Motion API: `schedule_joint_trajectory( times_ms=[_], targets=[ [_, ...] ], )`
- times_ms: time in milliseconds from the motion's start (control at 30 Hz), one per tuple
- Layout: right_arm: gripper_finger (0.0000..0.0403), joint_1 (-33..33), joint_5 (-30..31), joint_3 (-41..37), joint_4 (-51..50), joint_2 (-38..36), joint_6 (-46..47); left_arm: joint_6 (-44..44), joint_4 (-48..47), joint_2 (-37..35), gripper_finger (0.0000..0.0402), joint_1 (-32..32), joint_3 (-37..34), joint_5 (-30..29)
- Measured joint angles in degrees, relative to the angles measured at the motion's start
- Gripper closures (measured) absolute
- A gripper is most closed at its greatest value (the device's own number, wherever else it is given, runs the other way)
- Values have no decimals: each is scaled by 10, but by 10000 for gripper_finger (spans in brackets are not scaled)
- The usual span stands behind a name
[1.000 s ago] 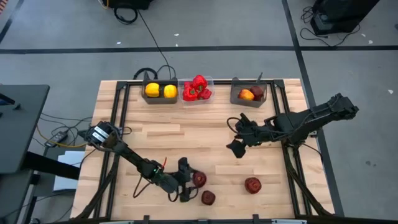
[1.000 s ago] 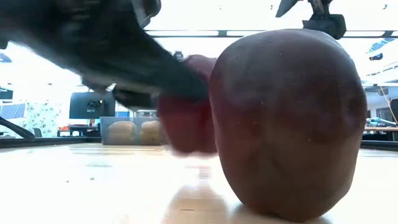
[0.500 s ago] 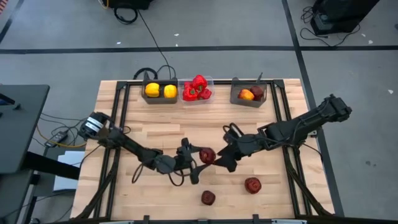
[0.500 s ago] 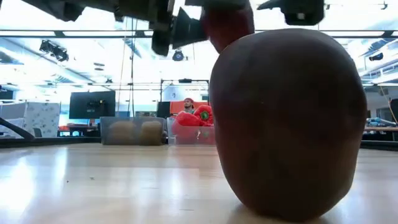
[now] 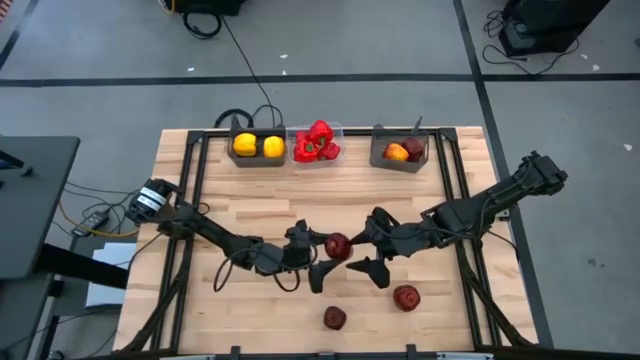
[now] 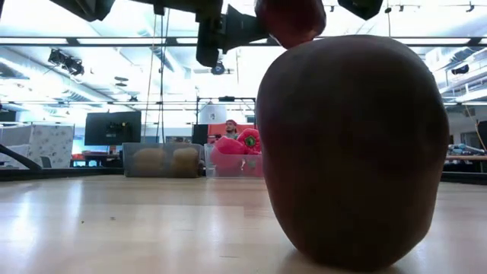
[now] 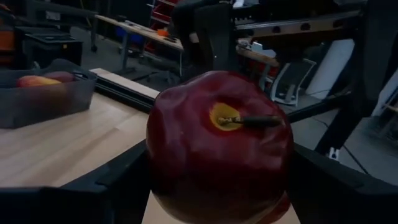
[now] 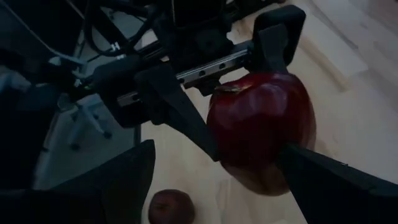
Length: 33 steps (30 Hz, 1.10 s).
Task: Sort produce into baskets
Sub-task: Put the left red apple into the right black bin
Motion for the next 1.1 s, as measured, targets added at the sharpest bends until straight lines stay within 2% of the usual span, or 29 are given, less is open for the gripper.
schedule_joint_trajectory(
  times_ms=[233, 300, 333, 467, 567, 667, 833, 967, 1100],
  targets=[
    [50, 1, 18, 0, -12, 0, -52, 23, -2, 0, 89, 0, 0, 30],
    [50, 2, 27, 1, -3, -3, -47, 30, 5, 0, 89, 0, 6, 73],
    [50, 4, 18, 1, 3, -6, -37, 29, 6, 0, 89, -2, 5, 67],
    [50, 18, 54, 1, -9, -25, 13, 42, -2, -1, 89, -1, 5, 67],
    [51, 14, 78, 0, -42, -30, 124, 143, 2, 0, 89, -3, 5, 63],
    [50, 3, 26, 0, -29, -26, 191, 229, -15, 0, 89, -7, 17, 30],
    [50, -9, -49, 0, -31, -16, 205, 315, -108, 0, 89, -2, 61, 22],
    [43, -23, -76, 1, -46, -9, 203, 342, -188, 0, 89, 6, 101, 22],
    [25, -35, -101, 1, -45, 2, 230, 343, -206, 1, 89, 8, 116, 25]
  ],
)
